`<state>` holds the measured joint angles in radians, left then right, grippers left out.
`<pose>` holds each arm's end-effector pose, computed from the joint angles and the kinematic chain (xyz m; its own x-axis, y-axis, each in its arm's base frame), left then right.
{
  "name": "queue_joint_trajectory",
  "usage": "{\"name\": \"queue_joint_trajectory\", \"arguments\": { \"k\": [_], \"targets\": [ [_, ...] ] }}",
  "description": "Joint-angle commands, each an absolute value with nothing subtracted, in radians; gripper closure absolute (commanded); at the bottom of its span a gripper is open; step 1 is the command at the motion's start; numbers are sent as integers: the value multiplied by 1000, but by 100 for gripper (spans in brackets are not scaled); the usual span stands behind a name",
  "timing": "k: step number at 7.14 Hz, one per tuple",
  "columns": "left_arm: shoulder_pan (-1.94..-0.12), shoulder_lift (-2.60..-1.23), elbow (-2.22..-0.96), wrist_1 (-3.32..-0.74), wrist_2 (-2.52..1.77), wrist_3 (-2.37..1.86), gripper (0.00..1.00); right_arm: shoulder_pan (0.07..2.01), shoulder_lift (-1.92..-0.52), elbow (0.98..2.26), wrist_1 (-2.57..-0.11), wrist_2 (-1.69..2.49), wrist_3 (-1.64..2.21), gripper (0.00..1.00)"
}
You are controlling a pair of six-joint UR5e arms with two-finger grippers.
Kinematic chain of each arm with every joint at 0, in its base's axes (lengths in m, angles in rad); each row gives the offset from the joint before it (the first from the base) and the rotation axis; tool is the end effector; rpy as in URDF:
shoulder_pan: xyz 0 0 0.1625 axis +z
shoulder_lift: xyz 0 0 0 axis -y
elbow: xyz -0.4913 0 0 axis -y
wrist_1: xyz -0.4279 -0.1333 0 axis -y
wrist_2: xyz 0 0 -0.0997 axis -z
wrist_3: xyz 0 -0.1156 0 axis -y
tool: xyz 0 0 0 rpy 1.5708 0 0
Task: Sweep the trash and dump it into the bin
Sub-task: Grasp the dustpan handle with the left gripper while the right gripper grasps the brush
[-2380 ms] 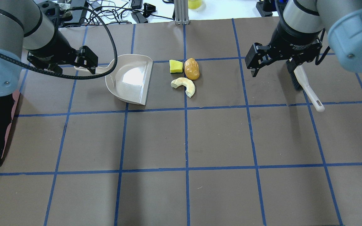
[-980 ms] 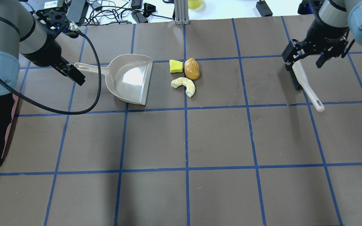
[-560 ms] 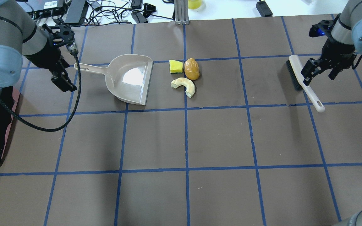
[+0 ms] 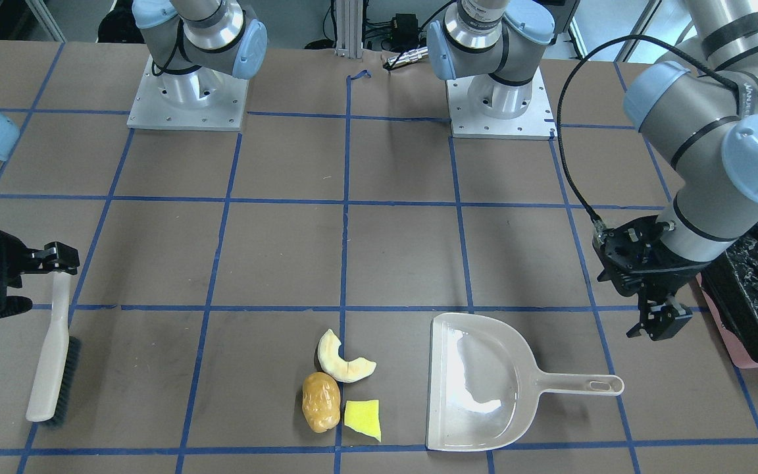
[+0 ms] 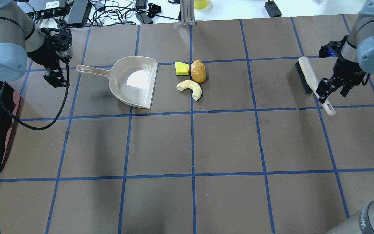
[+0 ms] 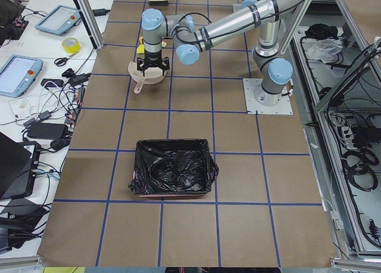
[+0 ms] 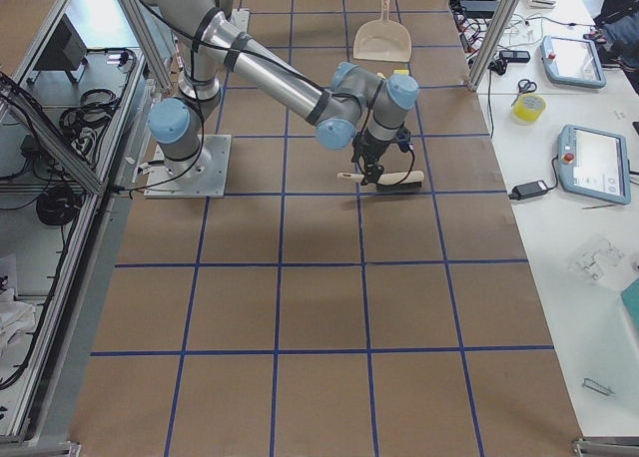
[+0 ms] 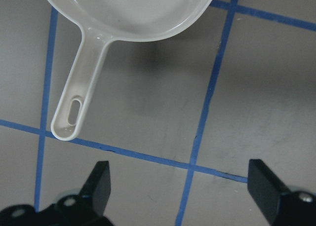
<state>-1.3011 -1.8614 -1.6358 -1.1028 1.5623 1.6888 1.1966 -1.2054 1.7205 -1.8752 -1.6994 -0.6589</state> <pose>0.0448 -0.6661 0.3805 -0.1494 0.9824 -0.1124 0.9885 0.1509 0.0048 -0.1169 -0.6217 0.2776 -0.9565 -0.2904 -0.0289 -0.2886 0.9263 0.2421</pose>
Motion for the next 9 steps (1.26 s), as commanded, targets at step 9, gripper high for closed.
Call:
{"name": "queue_joint_trajectory", "arguments": {
  "k": [9],
  "targets": [
    [-1365,-2148,-1440,-1117,1644,1787,0,1175,-1209,1792,-1954,-1667,-635,29]
  ]
}}
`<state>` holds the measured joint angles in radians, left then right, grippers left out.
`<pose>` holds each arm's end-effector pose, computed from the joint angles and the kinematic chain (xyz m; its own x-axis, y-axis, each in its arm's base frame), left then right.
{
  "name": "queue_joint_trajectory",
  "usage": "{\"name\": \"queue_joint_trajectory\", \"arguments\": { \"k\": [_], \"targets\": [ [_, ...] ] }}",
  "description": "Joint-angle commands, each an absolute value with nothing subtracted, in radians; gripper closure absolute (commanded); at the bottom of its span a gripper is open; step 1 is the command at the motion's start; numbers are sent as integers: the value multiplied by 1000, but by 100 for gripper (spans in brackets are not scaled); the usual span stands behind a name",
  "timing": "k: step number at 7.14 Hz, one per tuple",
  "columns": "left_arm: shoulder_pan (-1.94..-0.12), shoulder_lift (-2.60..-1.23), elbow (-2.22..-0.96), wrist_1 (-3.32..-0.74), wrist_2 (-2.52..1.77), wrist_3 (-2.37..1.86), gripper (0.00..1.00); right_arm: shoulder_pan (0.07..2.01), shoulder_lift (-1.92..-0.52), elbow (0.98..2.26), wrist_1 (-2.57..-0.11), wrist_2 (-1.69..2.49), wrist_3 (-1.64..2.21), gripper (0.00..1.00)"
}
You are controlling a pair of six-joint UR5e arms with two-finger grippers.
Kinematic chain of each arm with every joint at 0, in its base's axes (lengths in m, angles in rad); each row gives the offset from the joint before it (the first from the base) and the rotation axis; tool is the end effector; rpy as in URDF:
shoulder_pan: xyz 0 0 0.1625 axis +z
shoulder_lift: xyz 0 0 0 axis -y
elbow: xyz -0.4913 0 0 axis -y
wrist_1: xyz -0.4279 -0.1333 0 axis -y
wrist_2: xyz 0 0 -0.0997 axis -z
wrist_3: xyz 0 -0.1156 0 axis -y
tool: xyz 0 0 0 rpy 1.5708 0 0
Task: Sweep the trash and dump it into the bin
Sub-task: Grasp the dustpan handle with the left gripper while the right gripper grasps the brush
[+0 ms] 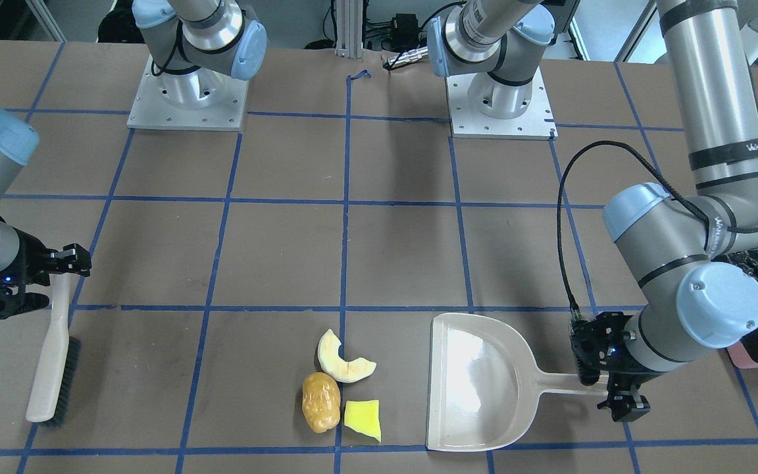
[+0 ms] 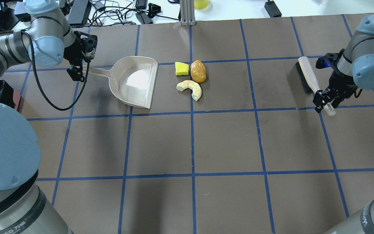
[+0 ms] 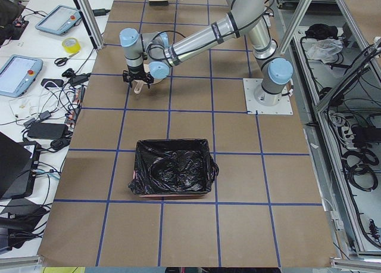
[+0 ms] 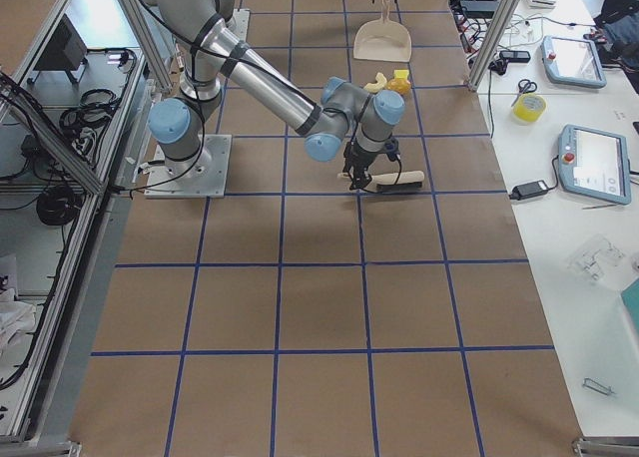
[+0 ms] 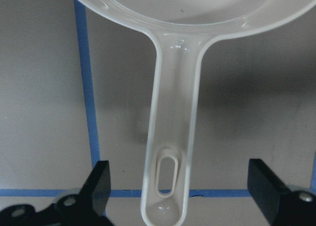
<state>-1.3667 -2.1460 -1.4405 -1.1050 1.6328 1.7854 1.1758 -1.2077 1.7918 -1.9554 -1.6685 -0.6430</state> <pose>0.0296 -0.7655 0.2773 0.0101 0.9999 -0.0072 0.9978 -0.0096 0.0650 -0.1207 -0.6066 0.2533 -0.9673 -0.2502 -0.0423 -0.2534 0.9430 0.2159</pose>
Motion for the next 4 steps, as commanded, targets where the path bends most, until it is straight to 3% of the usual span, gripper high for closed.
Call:
{"name": "queue_joint_trajectory", "arguments": {
  "k": [1,3,4],
  "targets": [
    [-1362,-2155,-1445,-1117,1637,1789,0,1175,-1209,1792,-1954,-1666,-635,33],
    [-1364,-2167,-1436,-1115,1628,1786,3,1175,-1209,1790,-1953,-1664,-635,62],
    [-1370,-2172,-1437,-1114,1628,1784,15,1175,-1209,1790,-1950,-1664,-624,70]
  ]
}}
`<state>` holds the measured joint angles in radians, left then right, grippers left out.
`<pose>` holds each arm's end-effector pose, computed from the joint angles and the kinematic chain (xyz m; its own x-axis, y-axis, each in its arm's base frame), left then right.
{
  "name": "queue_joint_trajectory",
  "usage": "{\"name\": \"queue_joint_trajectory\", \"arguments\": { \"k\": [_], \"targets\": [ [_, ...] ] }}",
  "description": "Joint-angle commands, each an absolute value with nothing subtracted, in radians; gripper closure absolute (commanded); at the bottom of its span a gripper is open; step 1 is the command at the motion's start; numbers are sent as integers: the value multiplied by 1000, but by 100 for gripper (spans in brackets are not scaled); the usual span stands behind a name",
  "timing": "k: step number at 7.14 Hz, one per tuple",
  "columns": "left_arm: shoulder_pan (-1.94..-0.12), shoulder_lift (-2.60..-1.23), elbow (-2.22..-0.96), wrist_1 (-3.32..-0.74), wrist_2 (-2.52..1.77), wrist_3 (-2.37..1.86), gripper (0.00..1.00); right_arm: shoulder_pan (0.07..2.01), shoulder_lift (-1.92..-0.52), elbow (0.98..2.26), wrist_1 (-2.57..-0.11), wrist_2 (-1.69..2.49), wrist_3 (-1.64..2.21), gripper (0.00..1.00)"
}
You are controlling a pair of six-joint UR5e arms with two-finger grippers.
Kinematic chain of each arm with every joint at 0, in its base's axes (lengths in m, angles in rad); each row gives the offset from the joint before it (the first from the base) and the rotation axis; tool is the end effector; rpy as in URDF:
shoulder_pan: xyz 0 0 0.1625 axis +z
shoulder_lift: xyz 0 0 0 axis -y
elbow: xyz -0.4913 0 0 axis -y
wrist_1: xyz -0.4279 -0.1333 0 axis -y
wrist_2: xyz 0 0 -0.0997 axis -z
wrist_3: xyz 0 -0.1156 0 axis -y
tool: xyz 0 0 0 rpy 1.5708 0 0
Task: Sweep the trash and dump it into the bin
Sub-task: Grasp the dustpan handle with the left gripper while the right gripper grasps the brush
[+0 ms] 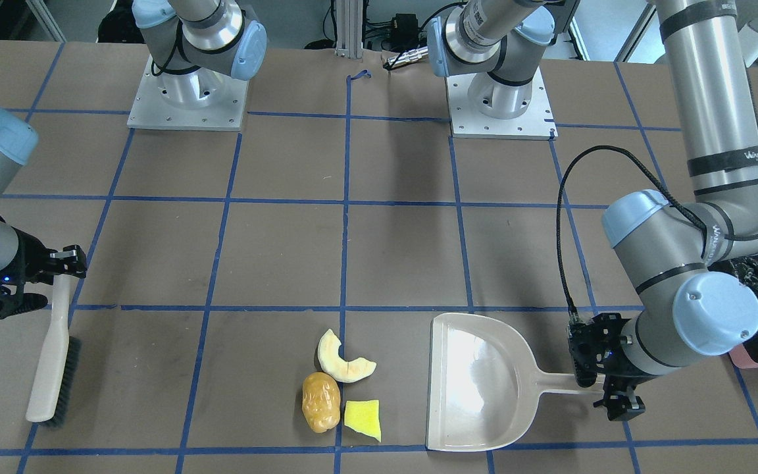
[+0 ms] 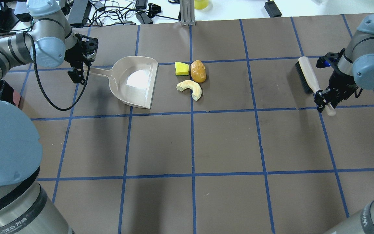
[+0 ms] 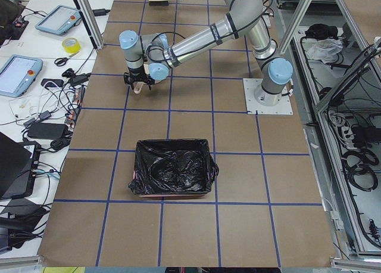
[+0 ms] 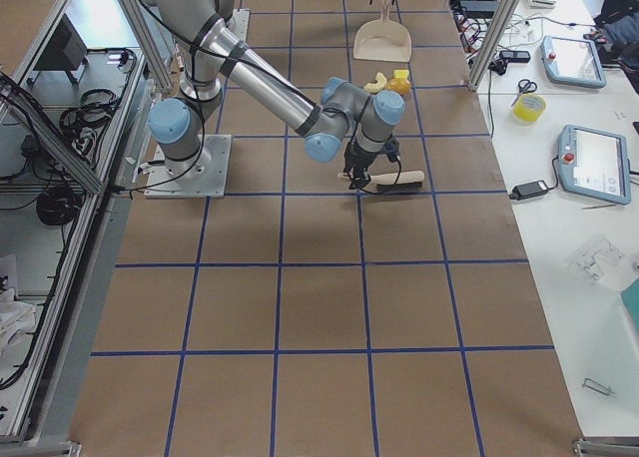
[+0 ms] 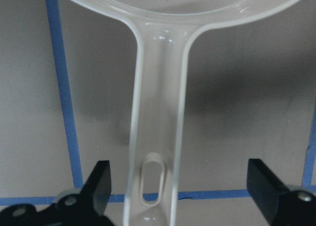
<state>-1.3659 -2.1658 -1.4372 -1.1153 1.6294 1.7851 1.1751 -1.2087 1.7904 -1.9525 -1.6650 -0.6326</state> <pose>0.0303 -0.7674 0.2629 0.0091 0.9998 0.0182 0.9984 -0.0101 0.0560 -0.1208 -0.6067 0.2542 -0.9700 -0.2391 -0.0431 -0.2427 0.9460 0.2147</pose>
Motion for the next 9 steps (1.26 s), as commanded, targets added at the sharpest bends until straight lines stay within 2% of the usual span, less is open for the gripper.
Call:
{"name": "queue_joint_trajectory", "arguments": {
  "k": [1,2,3,7,8,9],
  "targets": [
    [-1370,-2172,-1437,-1112,1628,1784,27,1175,-1212,1790,-1945,-1664,-611,78],
    [-1373,-2172,-1437,-1112,1626,1784,42,1175,-1215,1790,-1944,-1654,-607,85],
    [-1373,-2171,-1436,-1111,1628,1783,46,1175,-1216,1789,-1942,-1652,-595,87],
    [-1374,-2172,-1436,-1108,1608,1776,48,1244,-1276,1778,-1858,-1595,-361,87],
    [-1374,-2172,-1436,-1106,1608,1776,54,1305,-1288,1778,-1853,-1597,-266,87],
    [-1376,-2172,-1436,-1108,1608,1776,69,1383,-1290,1775,-1838,-1595,-183,87]
  ]
}}
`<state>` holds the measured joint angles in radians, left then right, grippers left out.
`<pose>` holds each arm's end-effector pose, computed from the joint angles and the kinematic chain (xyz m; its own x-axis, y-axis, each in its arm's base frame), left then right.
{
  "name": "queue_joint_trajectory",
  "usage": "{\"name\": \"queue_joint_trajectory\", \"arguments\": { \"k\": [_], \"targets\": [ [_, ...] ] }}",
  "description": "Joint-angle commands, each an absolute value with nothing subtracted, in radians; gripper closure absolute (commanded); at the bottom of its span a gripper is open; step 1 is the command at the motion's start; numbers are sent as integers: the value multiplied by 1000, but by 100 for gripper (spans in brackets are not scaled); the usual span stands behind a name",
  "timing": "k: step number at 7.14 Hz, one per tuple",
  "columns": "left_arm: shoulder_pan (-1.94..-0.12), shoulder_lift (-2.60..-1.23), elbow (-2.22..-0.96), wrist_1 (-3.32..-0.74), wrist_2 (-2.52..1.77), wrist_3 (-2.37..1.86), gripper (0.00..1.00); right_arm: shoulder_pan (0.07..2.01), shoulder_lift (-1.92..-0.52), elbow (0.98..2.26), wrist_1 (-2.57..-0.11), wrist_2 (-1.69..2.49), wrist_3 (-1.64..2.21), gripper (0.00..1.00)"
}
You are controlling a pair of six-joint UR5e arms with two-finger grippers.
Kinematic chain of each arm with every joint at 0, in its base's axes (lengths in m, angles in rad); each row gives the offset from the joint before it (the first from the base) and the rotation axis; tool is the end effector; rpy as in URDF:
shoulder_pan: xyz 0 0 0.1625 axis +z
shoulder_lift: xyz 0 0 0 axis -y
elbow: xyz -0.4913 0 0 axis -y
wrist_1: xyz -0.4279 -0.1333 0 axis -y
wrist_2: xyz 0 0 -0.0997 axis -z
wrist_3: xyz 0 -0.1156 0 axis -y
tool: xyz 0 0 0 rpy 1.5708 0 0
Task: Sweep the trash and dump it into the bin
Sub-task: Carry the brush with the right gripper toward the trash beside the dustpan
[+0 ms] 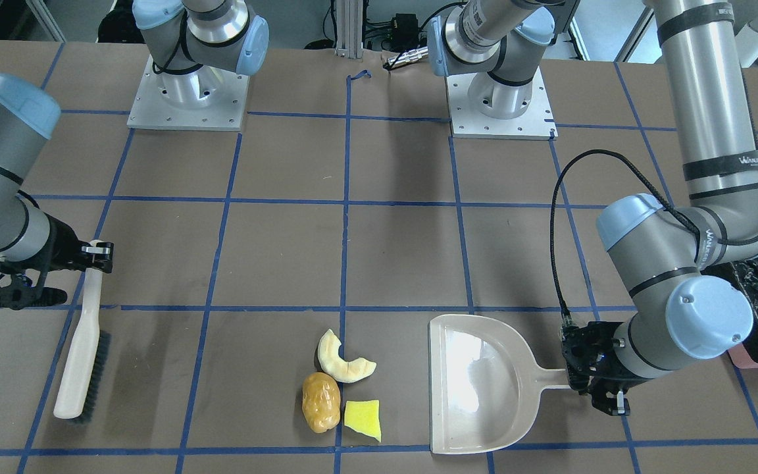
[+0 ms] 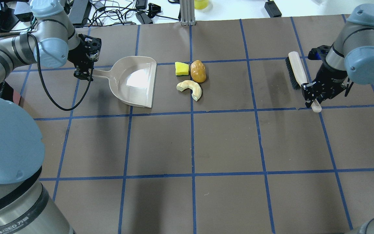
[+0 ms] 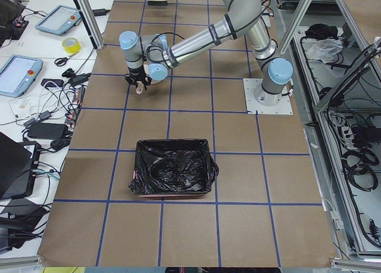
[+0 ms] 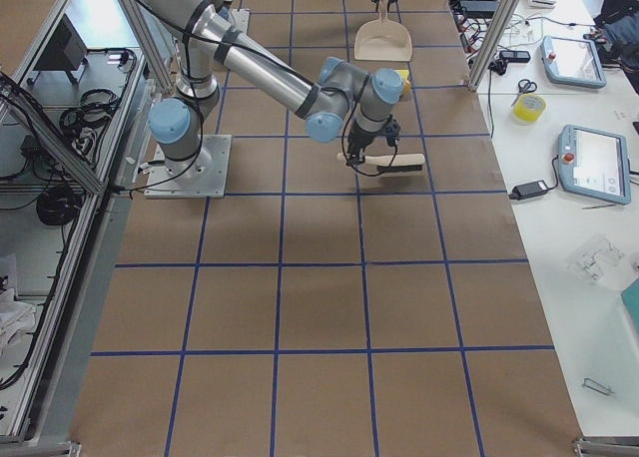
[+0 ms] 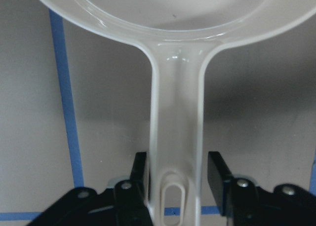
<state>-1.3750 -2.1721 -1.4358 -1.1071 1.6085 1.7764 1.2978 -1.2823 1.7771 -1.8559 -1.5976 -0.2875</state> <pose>0.0213 -0.7701 0.2595 0.0097 0.9999 0.0103 0.9993 -0.0100 0.0364 -0.0336 -0.6031 0.2965 -0.9993 -0.0138 -0.0339 -0.0205 0.9781 0.2070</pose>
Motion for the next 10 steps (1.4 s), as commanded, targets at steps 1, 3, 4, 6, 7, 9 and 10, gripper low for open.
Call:
{"name": "queue_joint_trajectory", "arguments": {
  "k": [1,3,4,6,7,9,10],
  "targets": [
    [-1382,-2171,-1436,-1106,1609,1776,77,1472,-1284,1755,-1836,-1597,-67,87],
    [-1388,-2169,-1436,-1104,1614,1776,77,1631,-1217,1668,-1785,-1597,49,88],
    [-1390,-2168,-1436,-1103,1614,1775,77,1699,-1177,1620,-1749,-1608,113,89],
    [-1391,-2168,-1436,-1103,1614,1770,78,1768,-1132,1533,-1678,-1611,184,89],
    [-1393,-2168,-1436,-1103,1612,1761,78,1788,-1115,1525,-1677,-1609,216,89],
    [-1394,-2167,-1434,-1103,1615,1720,78,1813,-1080,1510,-1683,-1598,262,91],
    [-1413,-2168,-1434,-1100,1623,1682,78,1836,-1053,1488,-1687,-1598,282,91]
  ]
}}
